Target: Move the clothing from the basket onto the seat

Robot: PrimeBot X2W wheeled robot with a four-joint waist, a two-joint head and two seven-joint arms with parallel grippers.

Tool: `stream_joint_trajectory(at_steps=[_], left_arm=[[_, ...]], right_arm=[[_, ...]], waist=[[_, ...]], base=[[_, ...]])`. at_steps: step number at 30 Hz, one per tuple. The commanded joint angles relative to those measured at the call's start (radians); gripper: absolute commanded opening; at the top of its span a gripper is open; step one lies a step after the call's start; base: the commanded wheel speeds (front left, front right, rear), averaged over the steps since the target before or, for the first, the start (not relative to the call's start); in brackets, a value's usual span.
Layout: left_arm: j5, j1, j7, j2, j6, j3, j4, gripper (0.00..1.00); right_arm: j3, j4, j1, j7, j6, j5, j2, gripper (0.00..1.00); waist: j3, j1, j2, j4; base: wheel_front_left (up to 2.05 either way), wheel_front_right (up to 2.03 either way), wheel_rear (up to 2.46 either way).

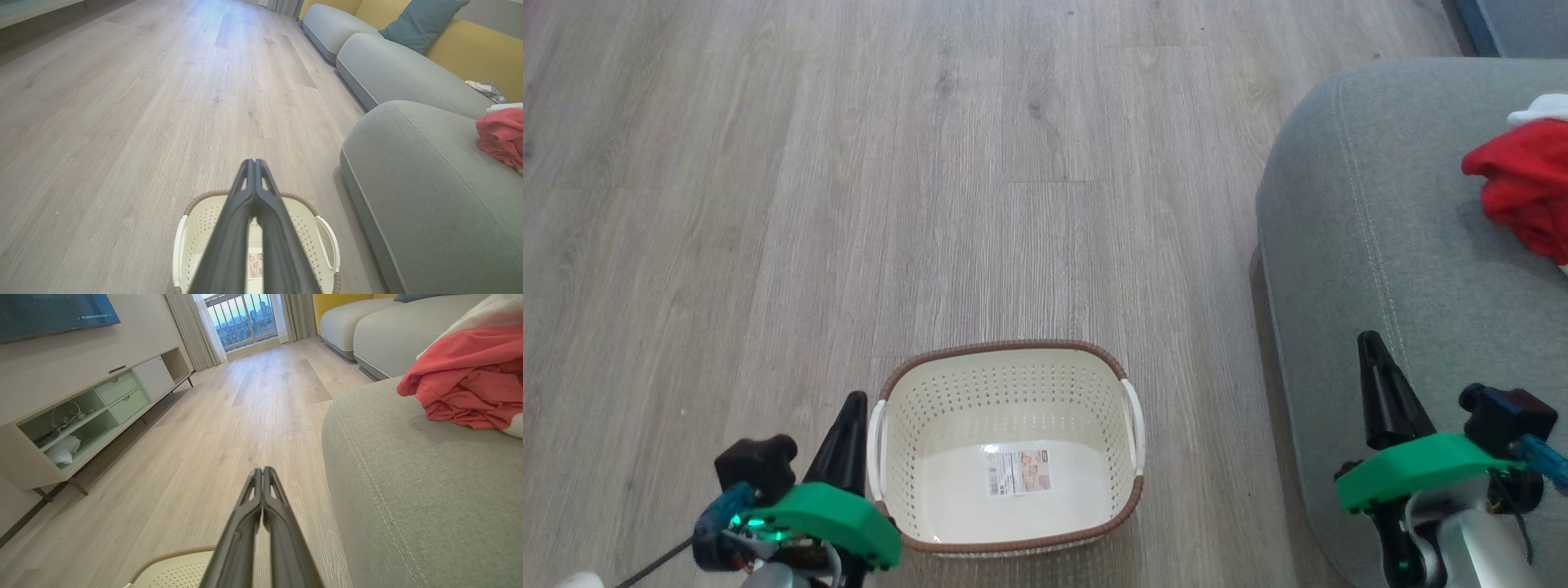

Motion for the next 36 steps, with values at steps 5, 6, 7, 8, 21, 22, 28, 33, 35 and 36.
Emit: stream_joint_trajectory(at_steps=[5, 6, 7, 8, 21, 22, 28, 33, 35, 36], left_arm=[[-0.079, -0.043, 0.017, 0.003, -0.010, 0.027, -0.036, 0.00], [-0.090, -0.043, 0.019, 0.004, -0.012, 0.029, -0.036, 0.00], [-0.102, -0.043, 0.022, 0.004, -0.013, 0.031, -0.036, 0.00], [-0.113, -0.044, 0.025, 0.004, -0.014, 0.033, -0.036, 0.00], [-0.258, -0.046, 0.061, 0.006, -0.028, 0.060, -0.039, 0.00], [-0.269, -0.047, 0.064, 0.006, -0.029, 0.062, -0.039, 0.00], [-0.325, -0.048, 0.078, 0.007, -0.034, 0.073, -0.040, 0.00], [-0.380, -0.049, 0.093, 0.007, -0.039, 0.084, -0.042, 0.00], [-0.403, -0.049, 0.099, 0.007, -0.041, 0.088, -0.042, 0.00], [-0.425, -0.050, 0.104, 0.007, -0.044, 0.093, -0.042, 0.00]], right_arm=[[-0.012, -0.036, -0.039, 0.021, 0.000, 0.077, 0.003, 0.00], [-0.013, -0.036, -0.039, 0.024, 0.000, 0.088, 0.003, 0.00], [-0.014, -0.036, -0.039, 0.027, 0.000, 0.098, 0.004, 0.00], [-0.015, -0.037, -0.039, 0.030, 0.000, 0.109, 0.004, 0.00], [-0.026, -0.038, -0.038, 0.069, 0.000, 0.250, 0.009, 0.00], [-0.027, -0.038, -0.038, 0.072, 0.000, 0.260, 0.010, 0.00], [-0.031, -0.039, -0.038, 0.087, 0.000, 0.314, 0.011, 0.00], [-0.036, -0.039, -0.038, 0.102, 0.000, 0.368, 0.013, 0.00], [-0.037, -0.040, -0.038, 0.108, 0.000, 0.390, 0.014, 0.00], [-0.039, -0.040, -0.038, 0.114, 0.000, 0.412, 0.015, 0.00]], waist=[[-0.003, 0.0000, -0.0001, -0.002], [-0.003, 0.0000, -0.0001, -0.002], [-0.004, 0.0000, -0.0001, -0.003], [-0.004, 0.0000, -0.0001, -0.003], [-0.010, 0.0000, -0.0001, -0.007], [-0.010, 0.0000, -0.0001, -0.007], [-0.013, 0.0000, -0.0001, -0.009], [-0.015, 0.0000, -0.0001, -0.011], [-0.016, 0.0000, -0.0001, -0.011], [-0.017, 0.0000, -0.0001, -0.012]], base=[[0.00, 0.00, 0.00], [0.00, 0.00, 0.00], [0.00, 0.00, 0.00], [0.00, 0.00, 0.00], [0.00, 0.00, 0.00], [0.00, 0.00, 0.00], [0.00, 0.00, 0.00], [0.00, 0.00, 0.00], [0.00, 0.00, 0.00], [0.00, 0.00, 0.00]])
